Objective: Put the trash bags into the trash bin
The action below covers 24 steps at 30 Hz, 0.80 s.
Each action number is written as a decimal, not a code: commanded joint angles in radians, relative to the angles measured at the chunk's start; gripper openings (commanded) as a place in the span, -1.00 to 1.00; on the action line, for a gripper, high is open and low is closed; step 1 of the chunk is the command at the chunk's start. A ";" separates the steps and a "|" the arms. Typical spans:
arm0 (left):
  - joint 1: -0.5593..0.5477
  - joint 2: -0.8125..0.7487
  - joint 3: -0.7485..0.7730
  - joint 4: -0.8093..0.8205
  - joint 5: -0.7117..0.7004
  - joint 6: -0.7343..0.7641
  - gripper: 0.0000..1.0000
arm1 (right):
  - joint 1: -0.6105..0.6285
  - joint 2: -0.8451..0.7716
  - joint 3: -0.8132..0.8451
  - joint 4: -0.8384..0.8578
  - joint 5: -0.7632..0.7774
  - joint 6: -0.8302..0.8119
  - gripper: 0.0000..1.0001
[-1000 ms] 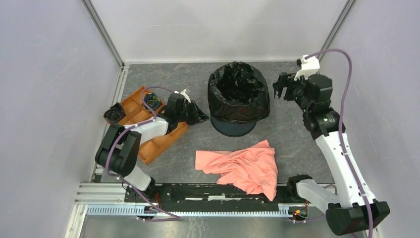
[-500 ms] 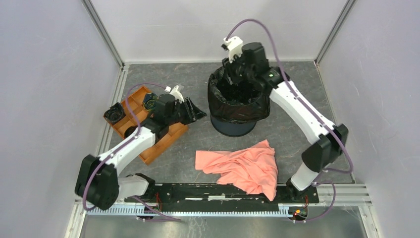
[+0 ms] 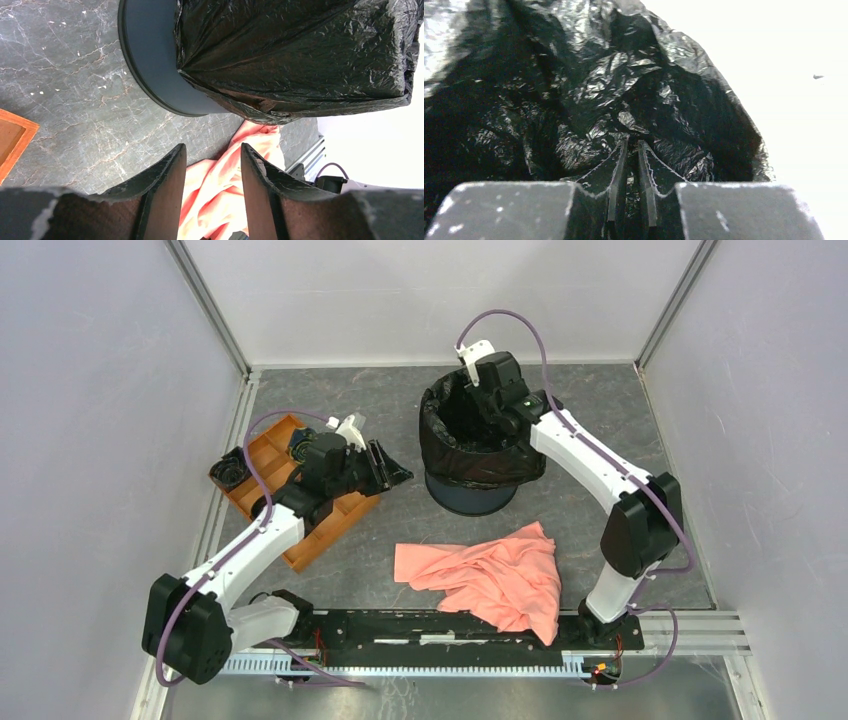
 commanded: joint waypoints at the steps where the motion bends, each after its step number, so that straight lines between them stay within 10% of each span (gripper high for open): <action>1: 0.000 -0.031 0.033 -0.010 0.002 0.029 0.03 | 0.028 -0.033 -0.003 0.035 -0.030 0.016 -0.61; 11: 0.001 0.023 0.028 0.057 -0.040 0.029 0.25 | 0.045 -0.038 0.041 -0.015 -0.234 0.001 -0.34; 20: 0.006 0.176 0.089 0.194 0.005 -0.035 0.56 | 0.067 -0.025 -0.015 0.160 -0.734 0.224 -0.12; 24: 0.001 0.239 0.097 0.264 0.092 -0.077 0.56 | 0.040 -0.074 0.006 0.105 -0.477 0.144 0.24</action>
